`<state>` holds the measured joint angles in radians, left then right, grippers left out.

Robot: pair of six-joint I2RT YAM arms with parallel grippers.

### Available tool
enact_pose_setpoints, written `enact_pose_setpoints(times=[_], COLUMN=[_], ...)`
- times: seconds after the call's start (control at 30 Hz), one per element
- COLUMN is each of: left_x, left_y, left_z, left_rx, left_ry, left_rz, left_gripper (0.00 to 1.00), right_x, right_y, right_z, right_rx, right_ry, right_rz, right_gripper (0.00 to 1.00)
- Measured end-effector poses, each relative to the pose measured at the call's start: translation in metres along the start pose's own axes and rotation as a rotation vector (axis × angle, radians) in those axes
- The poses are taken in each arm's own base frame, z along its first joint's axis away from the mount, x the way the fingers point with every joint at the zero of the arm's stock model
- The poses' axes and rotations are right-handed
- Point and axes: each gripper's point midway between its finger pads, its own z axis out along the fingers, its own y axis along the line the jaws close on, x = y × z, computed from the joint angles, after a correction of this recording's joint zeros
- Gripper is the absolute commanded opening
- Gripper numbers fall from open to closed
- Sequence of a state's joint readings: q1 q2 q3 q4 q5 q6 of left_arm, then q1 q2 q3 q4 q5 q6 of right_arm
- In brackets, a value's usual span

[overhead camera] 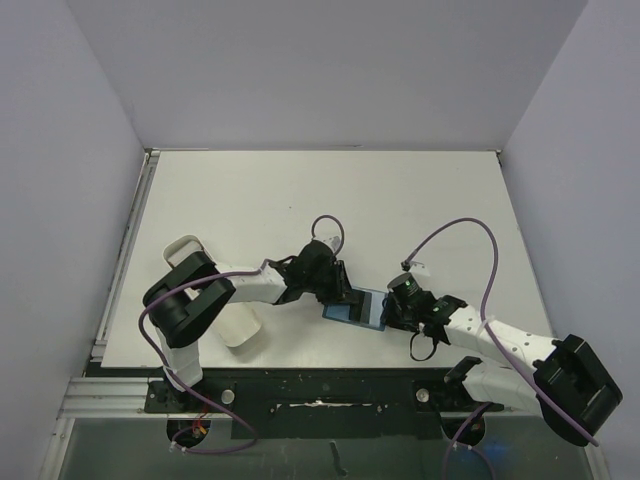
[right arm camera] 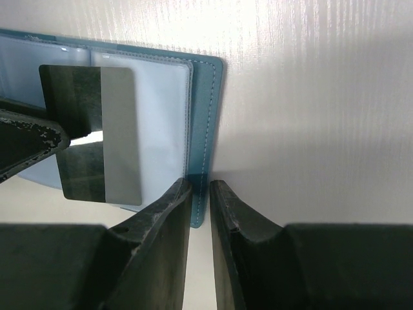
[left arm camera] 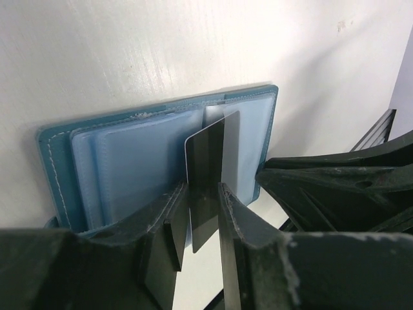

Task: Put the credit cards into the card holder
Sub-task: Insert the credit card into the card holder.

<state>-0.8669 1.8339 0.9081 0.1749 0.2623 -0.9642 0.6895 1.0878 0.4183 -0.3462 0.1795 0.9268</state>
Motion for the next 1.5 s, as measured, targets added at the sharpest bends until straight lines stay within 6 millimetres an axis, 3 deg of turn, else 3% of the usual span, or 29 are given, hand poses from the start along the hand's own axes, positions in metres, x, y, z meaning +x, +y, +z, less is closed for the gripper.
enact_pose_setpoints(times=[0.3, 0.67, 1.5], left_x=[-0.003, -0.003, -0.01], left_y=[-0.003, -0.005, -0.004], left_z=[0.002, 0.005, -0.001], left_rx=[-0.018, -0.043, -0.074], left_ry=[-0.014, -0.032, -0.076], left_rz=[0.016, 0.043, 0.085], left_gripper=[0.22, 0.36, 0.38], right_x=[0.002, 0.002, 0.002], right_y=[-0.001, -0.001, 0.0], right_z=[-0.001, -0.001, 0.0], right_rx=[0.0, -0.002, -0.014], right_ry=[0.003, 0.002, -0.008], right_rz=[-0.002, -0.001, 0.012], right_gripper=[0.2, 0.2, 0.19])
